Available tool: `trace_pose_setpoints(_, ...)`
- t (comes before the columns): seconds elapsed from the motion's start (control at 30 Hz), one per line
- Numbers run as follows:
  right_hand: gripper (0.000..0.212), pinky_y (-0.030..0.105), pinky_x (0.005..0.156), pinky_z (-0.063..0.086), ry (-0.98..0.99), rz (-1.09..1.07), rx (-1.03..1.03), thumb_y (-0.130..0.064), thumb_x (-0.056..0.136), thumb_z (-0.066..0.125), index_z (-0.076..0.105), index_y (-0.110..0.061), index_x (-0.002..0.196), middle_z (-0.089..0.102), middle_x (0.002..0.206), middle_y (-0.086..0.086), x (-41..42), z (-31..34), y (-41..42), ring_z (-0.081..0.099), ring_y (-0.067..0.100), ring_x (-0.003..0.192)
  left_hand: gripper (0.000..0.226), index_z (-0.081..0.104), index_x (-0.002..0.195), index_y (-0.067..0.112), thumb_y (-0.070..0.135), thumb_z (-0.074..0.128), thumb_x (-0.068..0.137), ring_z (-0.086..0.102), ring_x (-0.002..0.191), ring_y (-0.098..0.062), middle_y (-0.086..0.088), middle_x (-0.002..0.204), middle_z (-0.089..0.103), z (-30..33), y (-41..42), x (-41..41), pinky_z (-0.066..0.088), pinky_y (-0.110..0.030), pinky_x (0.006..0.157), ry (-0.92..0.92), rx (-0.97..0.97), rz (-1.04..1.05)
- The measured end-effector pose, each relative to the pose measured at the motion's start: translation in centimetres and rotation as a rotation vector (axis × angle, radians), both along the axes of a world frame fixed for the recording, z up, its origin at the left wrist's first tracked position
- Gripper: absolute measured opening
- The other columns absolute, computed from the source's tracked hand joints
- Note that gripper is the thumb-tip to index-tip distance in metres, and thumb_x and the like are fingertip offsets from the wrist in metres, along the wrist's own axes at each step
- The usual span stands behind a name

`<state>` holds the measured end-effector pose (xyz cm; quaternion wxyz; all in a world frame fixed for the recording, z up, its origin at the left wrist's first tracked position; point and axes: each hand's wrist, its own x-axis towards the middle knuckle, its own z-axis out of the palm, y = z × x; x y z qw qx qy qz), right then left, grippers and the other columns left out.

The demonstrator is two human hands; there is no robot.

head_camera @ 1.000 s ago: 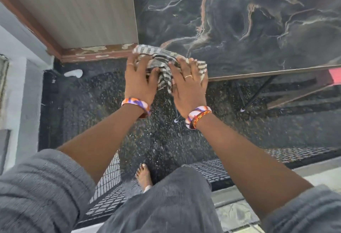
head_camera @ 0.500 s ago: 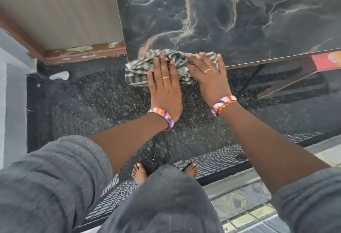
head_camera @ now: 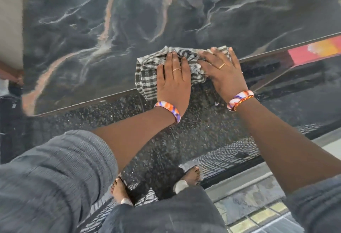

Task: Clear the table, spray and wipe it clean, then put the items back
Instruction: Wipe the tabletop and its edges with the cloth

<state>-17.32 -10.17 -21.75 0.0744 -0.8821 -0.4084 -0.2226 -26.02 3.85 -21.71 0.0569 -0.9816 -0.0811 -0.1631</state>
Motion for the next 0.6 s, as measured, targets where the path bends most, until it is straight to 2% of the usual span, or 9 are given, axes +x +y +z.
trace_pose_setpoints(0.2, 0.045, 0.054, 0.107, 0.020, 0.104, -0.014, -0.008, -0.002, 0.082, 0.049, 0.046, -0.025, 0.121, 0.056, 0.134, 0.004, 6.9, 0.7, -9.5, 0.050, 0.034, 0.126, 0.049, 0.063, 0.117, 0.011, 0.015, 0.032, 0.080, 0.060, 0.118, -0.028, -0.015, 0.124, 0.065, 0.6, -9.4, 7.3, 0.048, -0.041, 0.098, 0.007, -0.015, -0.051)
trace_pose_setpoints(0.27, 0.051, 0.053, 0.109, 0.016, 0.146, -0.039, -0.055, 0.000, 0.080, 0.051, 0.043, -0.026, 0.123, 0.053, 0.138, 0.004, 8.8, 0.8, -12.1, 0.047, 0.035, 0.129, 0.050, 0.065, 0.115, 0.010, 0.014, 0.029, 0.080, 0.061, 0.117, -0.029, -0.016, 0.122, 0.066, 0.9, -11.7, 9.2, 0.048, -0.041, 0.098, 0.024, -0.014, -0.086)
trace_pose_setpoints(0.37, 0.070, 0.052, 0.109, 0.011, 0.190, -0.097, -0.106, 0.006, 0.068, 0.066, 0.042, -0.025, 0.126, 0.050, 0.141, 0.006, 11.3, 0.9, -16.1, 0.042, 0.036, 0.132, 0.052, 0.064, 0.116, 0.008, 0.015, 0.026, 0.081, 0.061, 0.117, -0.030, -0.019, 0.121, 0.066, 1.3, -14.8, 12.5, 0.046, -0.040, 0.100, 0.047, 0.020, -0.178)
trace_pose_setpoints(0.43, 0.082, 0.055, 0.109, 0.011, 0.210, -0.152, -0.134, 0.006, 0.057, 0.075, 0.043, -0.024, 0.126, 0.049, 0.141, 0.008, 12.7, 0.9, -18.4, 0.042, 0.038, 0.131, 0.057, 0.057, 0.124, 0.005, 0.014, 0.019, 0.083, 0.055, 0.123, -0.034, -0.023, 0.127, 0.060, 1.9, -16.6, 14.5, 0.041, -0.043, 0.105, 0.070, 0.048, -0.232)
trace_pose_setpoints(0.53, 0.083, 0.059, 0.107, 0.012, 0.185, -0.206, -0.149, 0.009, 0.058, 0.071, 0.040, -0.024, 0.127, 0.050, 0.140, 0.011, 14.9, 0.9, -21.8, 0.043, 0.040, 0.130, 0.063, 0.032, 0.139, -0.005, 0.010, 0.006, 0.083, 0.030, 0.138, -0.044, -0.034, 0.144, 0.035, 3.0, -19.7, 17.0, 0.022, -0.049, 0.115, 0.191, 0.026, -0.263)
trace_pose_setpoints(0.6, 0.089, 0.062, 0.108, 0.011, 0.224, -0.231, -0.153, 0.005, 0.052, 0.074, 0.040, -0.020, 0.130, 0.045, 0.143, 0.013, 16.1, 0.8, -23.7, 0.037, 0.041, 0.134, 0.066, 0.023, 0.141, -0.007, 0.010, 0.003, 0.080, 0.021, 0.141, -0.046, -0.036, 0.147, 0.026, 3.7, -21.6, 18.6, 0.014, -0.051, 0.117, 0.262, 0.000, -0.292)
